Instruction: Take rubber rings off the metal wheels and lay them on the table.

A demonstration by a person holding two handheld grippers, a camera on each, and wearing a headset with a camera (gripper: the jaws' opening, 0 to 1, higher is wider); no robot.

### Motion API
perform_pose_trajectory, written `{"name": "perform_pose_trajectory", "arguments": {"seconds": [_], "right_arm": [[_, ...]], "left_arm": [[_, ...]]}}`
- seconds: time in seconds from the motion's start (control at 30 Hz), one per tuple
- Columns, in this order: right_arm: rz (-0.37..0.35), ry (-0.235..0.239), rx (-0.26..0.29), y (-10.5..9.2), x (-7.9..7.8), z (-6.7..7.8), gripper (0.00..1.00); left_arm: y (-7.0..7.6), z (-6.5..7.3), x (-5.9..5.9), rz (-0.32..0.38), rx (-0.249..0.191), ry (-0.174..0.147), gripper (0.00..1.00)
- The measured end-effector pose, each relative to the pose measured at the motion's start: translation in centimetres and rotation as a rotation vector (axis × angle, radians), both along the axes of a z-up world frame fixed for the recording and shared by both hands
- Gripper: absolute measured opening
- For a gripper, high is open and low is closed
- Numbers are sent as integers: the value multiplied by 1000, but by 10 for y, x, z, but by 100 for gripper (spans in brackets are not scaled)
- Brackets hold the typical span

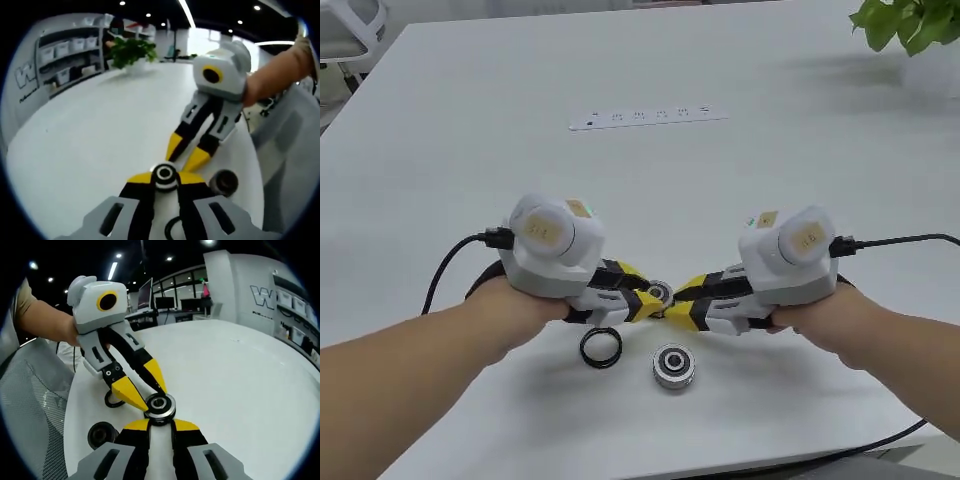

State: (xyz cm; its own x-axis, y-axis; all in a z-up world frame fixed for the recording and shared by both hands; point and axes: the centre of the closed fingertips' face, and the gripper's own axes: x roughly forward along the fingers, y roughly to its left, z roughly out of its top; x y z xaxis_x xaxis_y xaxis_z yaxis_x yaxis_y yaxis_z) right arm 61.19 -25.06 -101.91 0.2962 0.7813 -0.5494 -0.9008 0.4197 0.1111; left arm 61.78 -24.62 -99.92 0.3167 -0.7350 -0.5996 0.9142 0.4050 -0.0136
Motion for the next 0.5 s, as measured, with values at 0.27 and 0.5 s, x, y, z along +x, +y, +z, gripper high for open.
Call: {"name": "perform_pose_trajectory", "arguments": {"seconds": [0.27, 0.5], "right_arm": [[8, -9, -21, -2, -3, -1, 6], [-23, 33, 0, -4, -3, -1, 0]], "left_arm": [[1, -1, 5, 45, -10, 2, 15], [1, -1, 4, 49, -7, -14, 14]]}}
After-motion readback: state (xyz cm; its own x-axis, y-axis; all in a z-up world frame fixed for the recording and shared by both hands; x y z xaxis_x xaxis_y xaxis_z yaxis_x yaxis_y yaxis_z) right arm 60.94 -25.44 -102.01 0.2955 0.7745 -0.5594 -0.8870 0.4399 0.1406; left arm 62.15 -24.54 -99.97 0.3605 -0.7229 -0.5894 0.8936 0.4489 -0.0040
